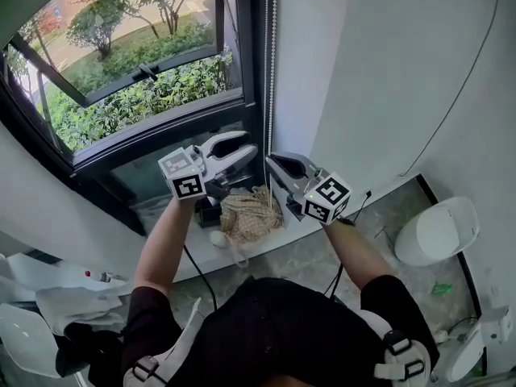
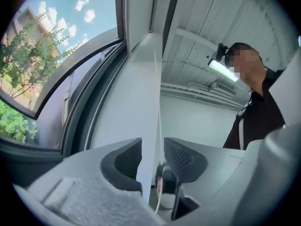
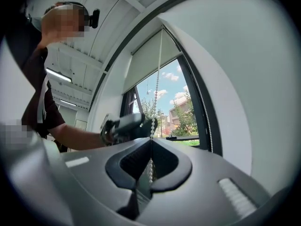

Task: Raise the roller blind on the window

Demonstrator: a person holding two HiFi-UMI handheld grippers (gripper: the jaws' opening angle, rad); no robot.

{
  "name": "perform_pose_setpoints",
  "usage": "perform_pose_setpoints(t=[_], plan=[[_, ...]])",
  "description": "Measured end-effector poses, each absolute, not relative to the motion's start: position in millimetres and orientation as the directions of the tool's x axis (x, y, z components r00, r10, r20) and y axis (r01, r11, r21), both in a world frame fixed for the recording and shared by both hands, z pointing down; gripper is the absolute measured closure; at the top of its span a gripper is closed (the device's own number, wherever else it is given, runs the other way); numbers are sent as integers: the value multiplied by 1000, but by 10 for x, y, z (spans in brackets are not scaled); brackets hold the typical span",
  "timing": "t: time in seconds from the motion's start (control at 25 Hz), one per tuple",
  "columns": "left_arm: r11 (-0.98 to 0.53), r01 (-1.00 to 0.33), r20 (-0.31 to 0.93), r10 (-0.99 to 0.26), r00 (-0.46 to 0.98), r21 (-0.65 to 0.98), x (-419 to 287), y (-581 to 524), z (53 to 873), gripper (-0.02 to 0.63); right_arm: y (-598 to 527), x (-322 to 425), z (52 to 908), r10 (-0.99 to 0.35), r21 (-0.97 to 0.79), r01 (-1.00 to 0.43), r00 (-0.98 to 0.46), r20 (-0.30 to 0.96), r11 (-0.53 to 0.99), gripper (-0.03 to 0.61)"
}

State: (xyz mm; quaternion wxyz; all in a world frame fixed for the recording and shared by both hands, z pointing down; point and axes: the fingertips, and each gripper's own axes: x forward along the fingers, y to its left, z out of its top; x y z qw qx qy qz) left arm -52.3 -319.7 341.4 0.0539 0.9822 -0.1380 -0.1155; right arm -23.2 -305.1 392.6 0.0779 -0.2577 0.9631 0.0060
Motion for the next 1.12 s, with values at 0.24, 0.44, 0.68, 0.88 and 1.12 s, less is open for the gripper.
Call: perform_pose_setpoints(t=[0.24, 0.44, 0.68, 0.88, 1.12], plan=[[-980, -196, -285, -198, 938, 35, -257, -3151, 2615, 460, -3036, -257, 3928, -484, -42, -483, -863, -147, 875, 572], [-983, -181, -326, -183, 927, 35, -163, -3153, 2324, 460, -2973, -240, 3924, -471, -39, -471, -870, -148, 881, 572], [-990, -138, -345, -142, 928, 37, -76, -3110, 2248, 472, -2996, -235, 3930, -480, -43, -479, -863, -156, 877, 572], [-983, -184, -347, -176, 921, 10, -67, -3081, 2267, 607, -2979, -246, 3938, -474, -30, -476, -864, -169, 879, 572], [-977, -193, -379, -213, 901, 92, -159, -3209, 2380, 611, -3035, -248, 4046, -487, -7, -493, -858, -163, 870, 572]])
